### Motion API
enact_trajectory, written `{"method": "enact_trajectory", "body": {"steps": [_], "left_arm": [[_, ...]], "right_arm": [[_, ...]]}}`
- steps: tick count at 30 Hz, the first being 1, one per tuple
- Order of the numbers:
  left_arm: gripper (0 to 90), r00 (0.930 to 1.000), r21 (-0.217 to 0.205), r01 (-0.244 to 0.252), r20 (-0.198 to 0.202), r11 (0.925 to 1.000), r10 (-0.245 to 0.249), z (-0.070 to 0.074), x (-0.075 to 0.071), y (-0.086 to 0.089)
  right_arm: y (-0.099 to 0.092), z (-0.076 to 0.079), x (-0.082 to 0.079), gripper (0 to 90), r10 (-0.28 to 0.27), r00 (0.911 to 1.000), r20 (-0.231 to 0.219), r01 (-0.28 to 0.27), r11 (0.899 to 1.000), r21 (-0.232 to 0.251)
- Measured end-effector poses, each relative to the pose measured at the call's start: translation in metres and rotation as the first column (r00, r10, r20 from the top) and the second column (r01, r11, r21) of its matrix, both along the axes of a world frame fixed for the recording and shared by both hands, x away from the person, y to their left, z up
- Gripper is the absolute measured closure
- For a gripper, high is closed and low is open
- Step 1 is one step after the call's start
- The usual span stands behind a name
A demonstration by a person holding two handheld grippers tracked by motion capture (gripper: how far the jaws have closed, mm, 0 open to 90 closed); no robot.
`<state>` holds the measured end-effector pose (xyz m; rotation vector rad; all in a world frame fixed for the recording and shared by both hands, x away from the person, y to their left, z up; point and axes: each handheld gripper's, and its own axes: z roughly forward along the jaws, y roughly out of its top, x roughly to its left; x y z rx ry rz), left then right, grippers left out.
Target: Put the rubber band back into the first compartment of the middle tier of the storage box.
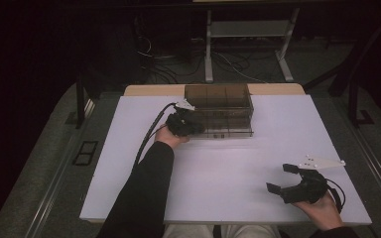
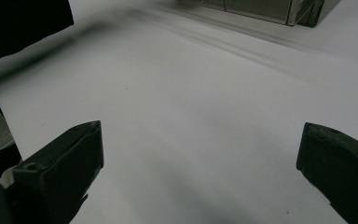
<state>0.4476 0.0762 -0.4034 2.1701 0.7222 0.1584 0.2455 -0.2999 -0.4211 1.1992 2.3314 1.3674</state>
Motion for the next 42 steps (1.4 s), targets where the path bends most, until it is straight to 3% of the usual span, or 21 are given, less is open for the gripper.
{"method": "enact_trajectory", "body": {"steps": [1, 9, 17, 28, 34, 37, 42], "left_arm": [[71.5, 0.9999, -0.026, -0.016, -0.007, 0.9995, 0.015, 0.0, -0.001, -0.001], [55.8, 0.9987, -0.063, -0.001, -0.05, 0.998, -0.002, 0.009, -0.004, 0.005], [35.9, 0.9975, -0.077, 0.012, -0.068, 0.9969, -0.017, 0.021, -0.011, 0.01], [16.5, 0.9984, -0.067, 0.028, -0.048, 0.9973, -0.031, 0.034, -0.022, 0.012], [7.8, 0.9995, -0.07, 0.012, -0.03, 0.9975, -0.015, 0.038, -0.032, 0.015], [0.8, 0.9997, -0.051, 0.008, -0.024, 0.9986, -0.009, 0.039, -0.036, 0.017], [0.0, 0.9999, -0.06, -0.011, -0.009, 0.9981, 0.01, 0.041, -0.044, 0.026]], "right_arm": [[0.0, 0.0, 0.0, 0.0, 0.003, 1.0, 0.0, -0.003, 1.0, -0.002], [0.0, 0.0, 0.0, 0.0, -0.005, 1.0, -0.005, 0.005, 1.0, 0.004], [-0.001, 0.0, 0.0, 0.0, -0.005, 1.0, -0.001, 0.005, 1.0, 0.003], [-0.001, 0.0, -0.001, 0.0, -0.003, 1.0, -0.005, 0.003, 1.0, 0.004], [-0.001, 0.0, -0.001, 0.0, -0.003, 1.0, -0.004, 0.003, 1.0, 0.004], [-0.001, 0.0, -0.001, 0.0, -0.002, 1.0, 0.002, 0.002, 1.0, 0.003], [-0.001, 0.0, -0.001, 0.0, -0.002, 1.0, 0.002, 0.002, 1.0, 0.004]]}}
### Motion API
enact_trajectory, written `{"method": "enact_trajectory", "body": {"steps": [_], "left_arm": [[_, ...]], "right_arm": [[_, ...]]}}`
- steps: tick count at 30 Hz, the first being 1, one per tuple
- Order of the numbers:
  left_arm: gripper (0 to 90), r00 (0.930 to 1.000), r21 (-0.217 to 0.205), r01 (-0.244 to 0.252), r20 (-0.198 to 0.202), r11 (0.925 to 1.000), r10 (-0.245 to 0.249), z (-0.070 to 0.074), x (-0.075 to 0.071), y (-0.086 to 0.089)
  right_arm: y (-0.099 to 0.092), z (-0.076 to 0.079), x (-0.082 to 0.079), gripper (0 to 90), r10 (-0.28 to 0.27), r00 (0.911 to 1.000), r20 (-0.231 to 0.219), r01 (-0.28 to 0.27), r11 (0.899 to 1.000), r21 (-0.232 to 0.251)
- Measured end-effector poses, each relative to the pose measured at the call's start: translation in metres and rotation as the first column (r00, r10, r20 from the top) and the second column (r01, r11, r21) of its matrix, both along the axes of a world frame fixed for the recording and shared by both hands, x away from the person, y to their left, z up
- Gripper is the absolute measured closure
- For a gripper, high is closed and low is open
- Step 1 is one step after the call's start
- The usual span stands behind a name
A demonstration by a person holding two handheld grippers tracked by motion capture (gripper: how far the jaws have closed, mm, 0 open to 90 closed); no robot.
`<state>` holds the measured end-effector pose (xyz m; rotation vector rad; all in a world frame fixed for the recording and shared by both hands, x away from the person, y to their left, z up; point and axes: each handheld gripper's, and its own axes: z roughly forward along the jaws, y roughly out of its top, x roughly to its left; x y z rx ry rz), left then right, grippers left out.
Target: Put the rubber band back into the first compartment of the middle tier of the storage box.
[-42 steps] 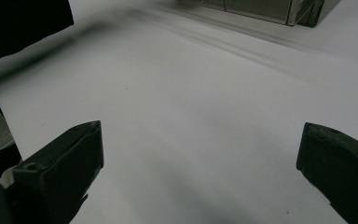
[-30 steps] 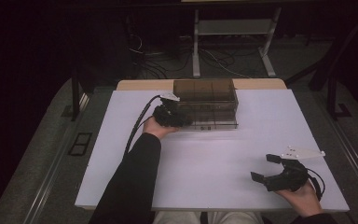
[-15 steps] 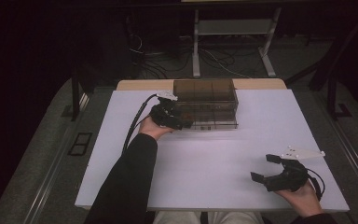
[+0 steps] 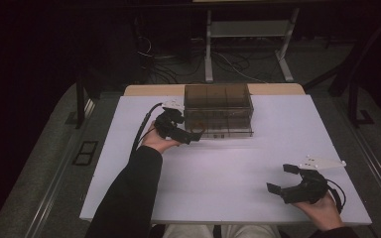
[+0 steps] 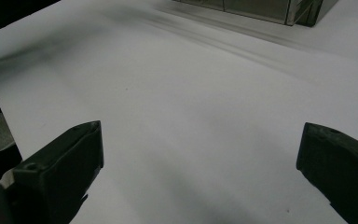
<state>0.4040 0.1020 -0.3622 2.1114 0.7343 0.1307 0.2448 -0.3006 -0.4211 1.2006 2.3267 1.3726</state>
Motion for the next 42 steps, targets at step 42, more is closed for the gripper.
{"method": "enact_trajectory", "body": {"steps": [42], "left_arm": [[0.0, 0.999, -0.073, -0.034, 0.026, 0.9967, 0.036, -0.02, -0.063, 0.029]], "right_arm": [[0.002, 0.0, 0.0, 0.0, 0.002, 1.0, -0.004, -0.002, 1.0, -0.004]]}}
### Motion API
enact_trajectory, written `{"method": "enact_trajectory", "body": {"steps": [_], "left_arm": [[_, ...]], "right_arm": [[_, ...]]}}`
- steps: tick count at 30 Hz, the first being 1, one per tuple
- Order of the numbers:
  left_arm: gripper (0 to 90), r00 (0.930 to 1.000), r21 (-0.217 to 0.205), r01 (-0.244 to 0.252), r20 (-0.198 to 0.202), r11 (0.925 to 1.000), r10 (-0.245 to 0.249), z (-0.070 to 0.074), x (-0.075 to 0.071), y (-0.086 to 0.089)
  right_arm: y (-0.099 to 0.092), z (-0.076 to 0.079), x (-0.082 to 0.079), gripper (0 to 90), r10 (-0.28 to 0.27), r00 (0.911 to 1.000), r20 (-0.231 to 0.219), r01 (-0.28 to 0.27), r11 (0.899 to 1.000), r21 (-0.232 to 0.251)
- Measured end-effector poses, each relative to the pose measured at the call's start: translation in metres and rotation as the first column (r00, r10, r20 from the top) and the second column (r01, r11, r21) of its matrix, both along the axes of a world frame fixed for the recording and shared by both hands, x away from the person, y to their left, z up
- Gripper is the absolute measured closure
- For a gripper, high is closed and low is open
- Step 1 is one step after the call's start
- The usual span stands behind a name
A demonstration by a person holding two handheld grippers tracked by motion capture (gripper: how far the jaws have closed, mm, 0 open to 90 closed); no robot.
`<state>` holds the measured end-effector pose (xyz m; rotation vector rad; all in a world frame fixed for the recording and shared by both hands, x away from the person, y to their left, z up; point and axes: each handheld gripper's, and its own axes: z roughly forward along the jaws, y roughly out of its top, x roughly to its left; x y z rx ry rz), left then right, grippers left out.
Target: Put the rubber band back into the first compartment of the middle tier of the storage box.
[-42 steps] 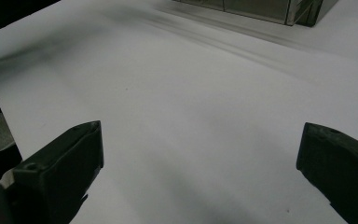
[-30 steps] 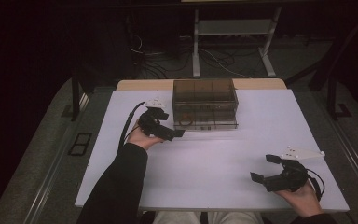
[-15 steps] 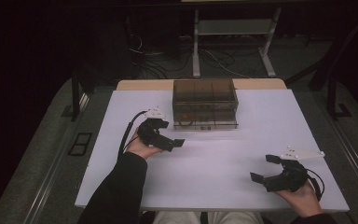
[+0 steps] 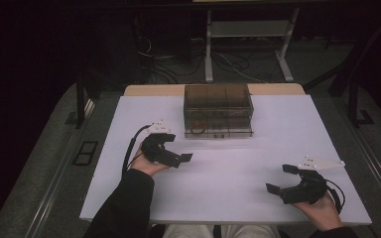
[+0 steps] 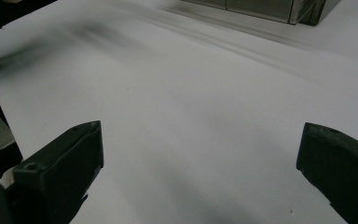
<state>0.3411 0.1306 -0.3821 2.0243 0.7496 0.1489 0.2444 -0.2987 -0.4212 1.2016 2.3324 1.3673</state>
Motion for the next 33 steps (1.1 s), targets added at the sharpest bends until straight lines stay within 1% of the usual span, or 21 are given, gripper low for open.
{"method": "enact_trajectory", "body": {"steps": [11, 16, 22, 26, 33], "left_arm": [[0.0, 0.9997, -0.023, -0.021, 0.013, 0.9995, 0.021, -0.006, -0.017, 0.011], [0.0, 0.9994, -0.038, -0.031, 0.013, 0.9988, 0.032, -0.012, -0.026, 0.017], [0.0, 0.9987, -0.046, -0.046, 0.018, 0.9979, 0.047, -0.019, -0.036, 0.024], [0.0, 0.9984, -0.059, -0.053, 0.018, 0.9969, 0.054, -0.023, -0.042, 0.028], [0.0, 0.9981, -0.064, -0.06, 0.01, 0.9961, 0.061, -0.032, -0.052, 0.034]], "right_arm": [[0.001, 0.0, 0.0, 0.0, 0.003, 1.0, 0.001, -0.003, 1.0, -0.002], [0.001, 0.0, 0.0, 0.0, 0.003, 1.0, -0.002, -0.003, 1.0, -0.003], [0.002, 0.0, 0.0, 0.0, 0.006, 1.0, -0.004, -0.006, 1.0, -0.005], [0.003, -0.001, 0.001, 0.0, 0.008, 1.0, 0.002, -0.008, 1.0, -0.009], [0.003, -0.001, 0.0, 0.0, 0.008, 1.0, -0.005, -0.008, 1.0, -0.008]]}}
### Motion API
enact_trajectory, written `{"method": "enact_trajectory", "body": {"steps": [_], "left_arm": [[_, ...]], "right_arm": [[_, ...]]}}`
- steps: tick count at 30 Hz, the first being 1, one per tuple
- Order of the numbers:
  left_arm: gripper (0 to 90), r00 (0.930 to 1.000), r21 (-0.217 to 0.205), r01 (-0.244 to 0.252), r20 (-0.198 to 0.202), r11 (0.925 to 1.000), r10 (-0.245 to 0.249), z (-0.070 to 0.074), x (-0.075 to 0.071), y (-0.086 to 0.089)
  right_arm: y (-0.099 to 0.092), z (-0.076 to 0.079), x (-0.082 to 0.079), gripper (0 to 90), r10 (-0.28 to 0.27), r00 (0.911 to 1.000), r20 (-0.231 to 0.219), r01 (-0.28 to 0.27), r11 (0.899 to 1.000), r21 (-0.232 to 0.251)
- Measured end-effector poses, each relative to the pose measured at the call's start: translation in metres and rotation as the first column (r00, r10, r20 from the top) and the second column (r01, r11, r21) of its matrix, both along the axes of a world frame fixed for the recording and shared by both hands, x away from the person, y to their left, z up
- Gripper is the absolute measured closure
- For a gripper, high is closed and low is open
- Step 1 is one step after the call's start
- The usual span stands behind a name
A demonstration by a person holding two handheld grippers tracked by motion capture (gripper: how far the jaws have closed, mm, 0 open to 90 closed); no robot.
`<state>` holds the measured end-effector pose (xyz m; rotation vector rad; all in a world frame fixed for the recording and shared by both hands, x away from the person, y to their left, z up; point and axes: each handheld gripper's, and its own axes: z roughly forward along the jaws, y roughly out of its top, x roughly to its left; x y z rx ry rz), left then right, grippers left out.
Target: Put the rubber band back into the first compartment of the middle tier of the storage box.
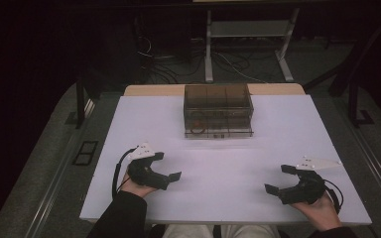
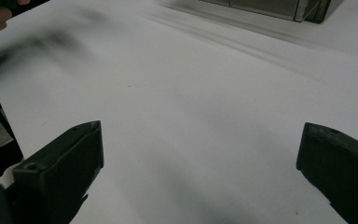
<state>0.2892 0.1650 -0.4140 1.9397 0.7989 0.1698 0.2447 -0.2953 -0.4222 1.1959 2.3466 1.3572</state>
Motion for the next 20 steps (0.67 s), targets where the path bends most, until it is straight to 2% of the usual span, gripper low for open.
{"method": "enact_trajectory", "body": {"steps": [6, 20], "left_arm": [[0.0, 1.0, -0.002, -0.002, -0.006, 1.0, 0.002, -0.009, -0.007, 0.003], [0.0, 0.9999, 0.011, 0.015, 0.002, 0.9998, -0.015, -0.015, -0.011, 0.003]], "right_arm": [[0.0, 0.0, 0.0, 0.0, 0.001, 1.0, -0.002, -0.001, 1.0, -0.002], [0.0, 0.0, 0.0, 0.0, -0.002, 1.0, -0.003, 0.002, 1.0, 0.003]]}}
